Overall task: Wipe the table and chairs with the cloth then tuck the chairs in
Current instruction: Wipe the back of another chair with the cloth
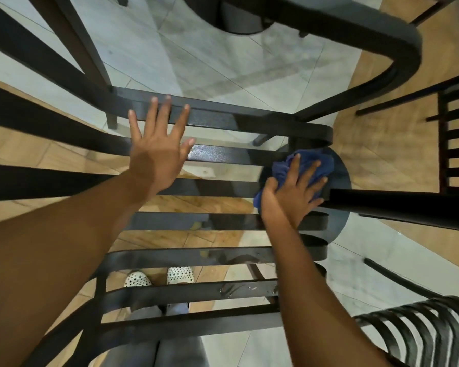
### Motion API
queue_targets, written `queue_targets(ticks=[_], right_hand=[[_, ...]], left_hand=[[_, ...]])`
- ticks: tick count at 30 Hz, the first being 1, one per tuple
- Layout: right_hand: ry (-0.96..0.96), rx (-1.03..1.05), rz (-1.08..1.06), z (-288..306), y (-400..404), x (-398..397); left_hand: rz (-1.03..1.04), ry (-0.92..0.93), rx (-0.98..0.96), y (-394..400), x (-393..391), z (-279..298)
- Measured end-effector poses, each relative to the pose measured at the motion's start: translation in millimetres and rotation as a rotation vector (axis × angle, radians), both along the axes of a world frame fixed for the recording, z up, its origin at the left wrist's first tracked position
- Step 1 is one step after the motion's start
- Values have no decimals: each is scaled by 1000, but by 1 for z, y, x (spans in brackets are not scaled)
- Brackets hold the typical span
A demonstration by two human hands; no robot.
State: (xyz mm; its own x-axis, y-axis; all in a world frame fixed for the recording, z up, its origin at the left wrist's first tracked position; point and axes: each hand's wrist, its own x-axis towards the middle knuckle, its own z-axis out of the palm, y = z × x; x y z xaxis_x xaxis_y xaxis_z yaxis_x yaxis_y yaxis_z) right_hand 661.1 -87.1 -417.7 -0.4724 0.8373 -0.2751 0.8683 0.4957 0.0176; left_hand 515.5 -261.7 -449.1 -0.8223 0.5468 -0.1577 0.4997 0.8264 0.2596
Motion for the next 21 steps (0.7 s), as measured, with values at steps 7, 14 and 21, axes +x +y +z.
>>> queue_targets(ticks=[7, 14, 21], right_hand=[[112, 3, 69, -19, -87, -35], [90, 1, 446, -21, -27, -4], [16, 100, -62, -11, 21, -6]], left_hand=[[-99, -41, 72, 11, 39, -1], [-23, 23, 107, 14, 39, -4], [-37, 70, 161, 10, 36, -8]])
